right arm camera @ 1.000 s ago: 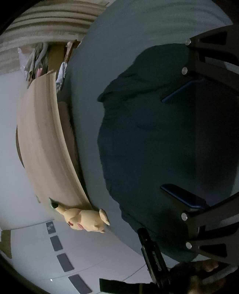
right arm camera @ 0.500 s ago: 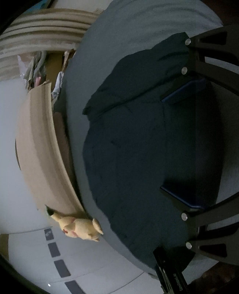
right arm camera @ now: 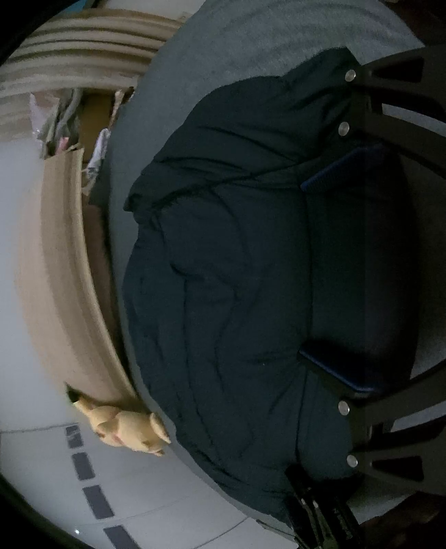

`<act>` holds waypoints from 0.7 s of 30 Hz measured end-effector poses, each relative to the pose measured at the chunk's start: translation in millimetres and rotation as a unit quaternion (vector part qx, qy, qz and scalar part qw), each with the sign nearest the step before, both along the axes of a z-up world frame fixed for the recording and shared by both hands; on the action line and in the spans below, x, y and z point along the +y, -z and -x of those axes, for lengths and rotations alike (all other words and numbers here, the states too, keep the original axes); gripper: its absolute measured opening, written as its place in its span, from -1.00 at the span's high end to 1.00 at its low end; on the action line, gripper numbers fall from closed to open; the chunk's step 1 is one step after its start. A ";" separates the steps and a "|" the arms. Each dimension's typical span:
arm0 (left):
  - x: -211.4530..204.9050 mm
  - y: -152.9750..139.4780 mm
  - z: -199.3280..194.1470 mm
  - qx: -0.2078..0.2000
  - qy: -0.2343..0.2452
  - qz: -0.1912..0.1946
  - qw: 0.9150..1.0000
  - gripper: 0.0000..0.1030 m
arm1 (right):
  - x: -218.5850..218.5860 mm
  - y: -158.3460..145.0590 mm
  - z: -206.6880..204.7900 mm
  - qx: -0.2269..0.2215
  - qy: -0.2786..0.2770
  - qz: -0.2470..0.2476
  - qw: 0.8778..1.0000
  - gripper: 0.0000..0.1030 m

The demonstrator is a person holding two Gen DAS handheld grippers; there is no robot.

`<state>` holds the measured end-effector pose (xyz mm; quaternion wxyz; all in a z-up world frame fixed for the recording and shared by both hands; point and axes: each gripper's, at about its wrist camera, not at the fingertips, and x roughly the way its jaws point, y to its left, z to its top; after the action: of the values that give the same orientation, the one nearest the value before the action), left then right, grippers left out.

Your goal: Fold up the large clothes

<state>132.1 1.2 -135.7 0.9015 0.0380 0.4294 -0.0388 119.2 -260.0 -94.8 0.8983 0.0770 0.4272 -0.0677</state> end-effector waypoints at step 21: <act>22.6 -109.4 102.4 -0.066 -0.023 0.061 0.996 -0.68 | 45.1 -139.8 128.1 -0.095 -0.024 -0.002 0.995 -1.00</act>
<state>29.7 23.8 -26.3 0.9290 -0.0244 0.3669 -0.0412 -8.9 -215.0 44.9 0.9359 0.0745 0.3421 -0.0377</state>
